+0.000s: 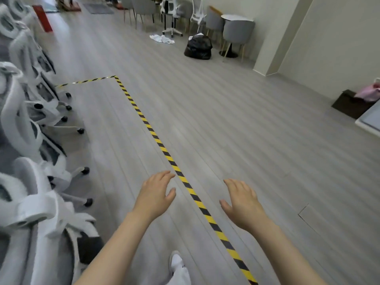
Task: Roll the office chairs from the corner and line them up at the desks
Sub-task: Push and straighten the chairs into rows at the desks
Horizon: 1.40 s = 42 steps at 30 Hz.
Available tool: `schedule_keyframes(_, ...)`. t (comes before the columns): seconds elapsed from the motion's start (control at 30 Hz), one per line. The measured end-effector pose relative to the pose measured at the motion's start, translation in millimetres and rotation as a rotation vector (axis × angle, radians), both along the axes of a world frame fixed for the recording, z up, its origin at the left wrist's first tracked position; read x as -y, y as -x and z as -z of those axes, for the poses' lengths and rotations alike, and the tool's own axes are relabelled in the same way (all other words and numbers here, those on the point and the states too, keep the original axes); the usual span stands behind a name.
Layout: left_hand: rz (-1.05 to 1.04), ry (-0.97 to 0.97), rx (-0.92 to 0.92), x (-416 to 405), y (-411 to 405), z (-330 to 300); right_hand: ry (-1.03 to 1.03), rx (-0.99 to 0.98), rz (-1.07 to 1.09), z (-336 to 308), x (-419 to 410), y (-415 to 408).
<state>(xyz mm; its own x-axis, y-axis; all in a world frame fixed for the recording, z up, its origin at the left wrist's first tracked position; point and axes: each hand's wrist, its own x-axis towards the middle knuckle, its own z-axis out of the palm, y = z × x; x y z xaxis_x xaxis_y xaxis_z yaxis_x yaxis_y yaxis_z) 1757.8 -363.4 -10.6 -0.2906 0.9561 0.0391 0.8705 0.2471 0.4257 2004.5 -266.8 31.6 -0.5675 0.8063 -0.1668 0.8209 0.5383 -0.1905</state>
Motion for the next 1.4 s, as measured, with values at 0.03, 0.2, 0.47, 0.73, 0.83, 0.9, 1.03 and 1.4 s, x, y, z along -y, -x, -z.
schedule_keyframes(0.03, 0.015, -0.012, 0.003, -25.7, 10.2, -6.2, -0.001, -0.010, -0.001, -3.1, -21.1, 13.9)
schedule_keyframes(0.2, -0.011, -0.015, -0.019, -109.2, 78.7, -25.6, -0.032, -0.009, -0.051, -15.9, -123.8, 88.1)
schedule_keyframes(0.47, -0.283, 0.068, 0.002, -161.8, 214.9, 3.1, 0.043, -0.052, -0.213, 1.7, -256.8, 243.4)
schedule_keyframes(0.73, -0.559, 0.034, -0.014, -254.3, 350.8, -3.3, 0.053, -0.039, -0.506, 6.6, -397.9, 447.2)
schedule_keyframes(0.83, -0.665, 0.018, -0.008, -278.0, 393.9, -12.9, 0.046, -0.030, -0.672, -0.8, -435.6, 523.6)
schedule_keyframes(0.9, -0.724, 0.028, -0.005, -289.1, 422.6, -15.2, 0.045, -0.032, -0.747, -4.4, -455.2, 571.9)
schedule_keyframes(1.03, -0.819, 0.006, -0.012, -306.7, 486.3, -11.6, 0.051, -0.063, -0.839, -4.2, -480.3, 663.8)
schedule_keyframes(1.4, -0.966, 0.003, -0.109, -329.1, 751.0, -15.0, 0.053, -0.083, -1.000, 2.4, -513.8, 947.3)
